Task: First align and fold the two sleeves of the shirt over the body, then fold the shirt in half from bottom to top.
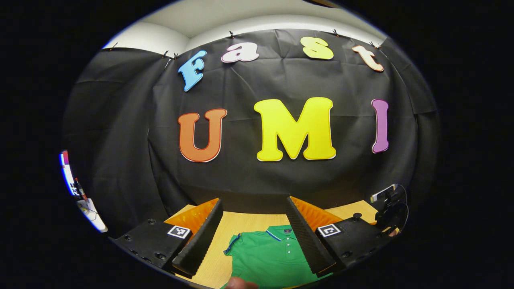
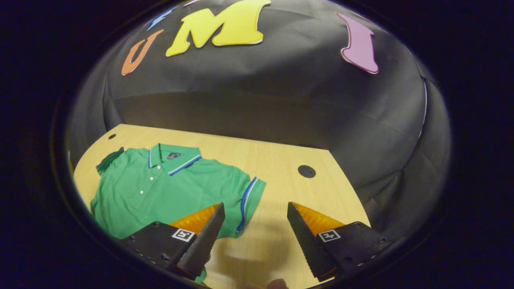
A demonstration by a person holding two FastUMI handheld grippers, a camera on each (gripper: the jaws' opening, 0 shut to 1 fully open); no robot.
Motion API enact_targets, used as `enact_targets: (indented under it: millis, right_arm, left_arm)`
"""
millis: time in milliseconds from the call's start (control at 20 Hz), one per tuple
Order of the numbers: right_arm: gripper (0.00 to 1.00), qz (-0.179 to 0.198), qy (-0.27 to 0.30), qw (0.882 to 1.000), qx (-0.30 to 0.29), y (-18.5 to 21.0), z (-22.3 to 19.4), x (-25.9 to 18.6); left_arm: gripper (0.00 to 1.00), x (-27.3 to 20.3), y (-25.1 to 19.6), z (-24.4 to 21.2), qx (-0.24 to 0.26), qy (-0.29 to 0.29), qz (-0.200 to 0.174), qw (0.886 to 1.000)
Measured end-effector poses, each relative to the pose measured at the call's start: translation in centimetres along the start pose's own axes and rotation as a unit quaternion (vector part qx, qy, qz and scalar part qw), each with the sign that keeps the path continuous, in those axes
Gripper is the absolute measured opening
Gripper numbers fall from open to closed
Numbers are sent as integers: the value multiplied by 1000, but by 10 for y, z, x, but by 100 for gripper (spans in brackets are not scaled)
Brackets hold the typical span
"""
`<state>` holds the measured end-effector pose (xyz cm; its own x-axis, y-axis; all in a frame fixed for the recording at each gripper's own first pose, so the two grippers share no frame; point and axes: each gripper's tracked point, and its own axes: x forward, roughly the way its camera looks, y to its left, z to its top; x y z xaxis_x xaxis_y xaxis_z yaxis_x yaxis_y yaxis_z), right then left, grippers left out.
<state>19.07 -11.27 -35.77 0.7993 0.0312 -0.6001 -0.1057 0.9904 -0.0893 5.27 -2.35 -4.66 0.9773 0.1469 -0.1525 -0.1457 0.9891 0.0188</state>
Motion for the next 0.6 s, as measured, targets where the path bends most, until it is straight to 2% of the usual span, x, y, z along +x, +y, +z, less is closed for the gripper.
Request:
enact_targets:
  millis: [300, 500, 600]
  right_arm:
    - [94, 10, 43, 999, -6, 1, -23, 44]
    - [76, 33, 71, 997, 24, 8, -29, 56]
    - [60, 34, 77, 996, 30, 7, -29, 59]
  left_arm:
    - [99, 3, -4, -7, 4, 11, 11, 1000]
    - [99, 2, -4, -14, 7, 22, 15, 1000]
    - [99, 1, -4, -13, 8, 22, 16, 1000]
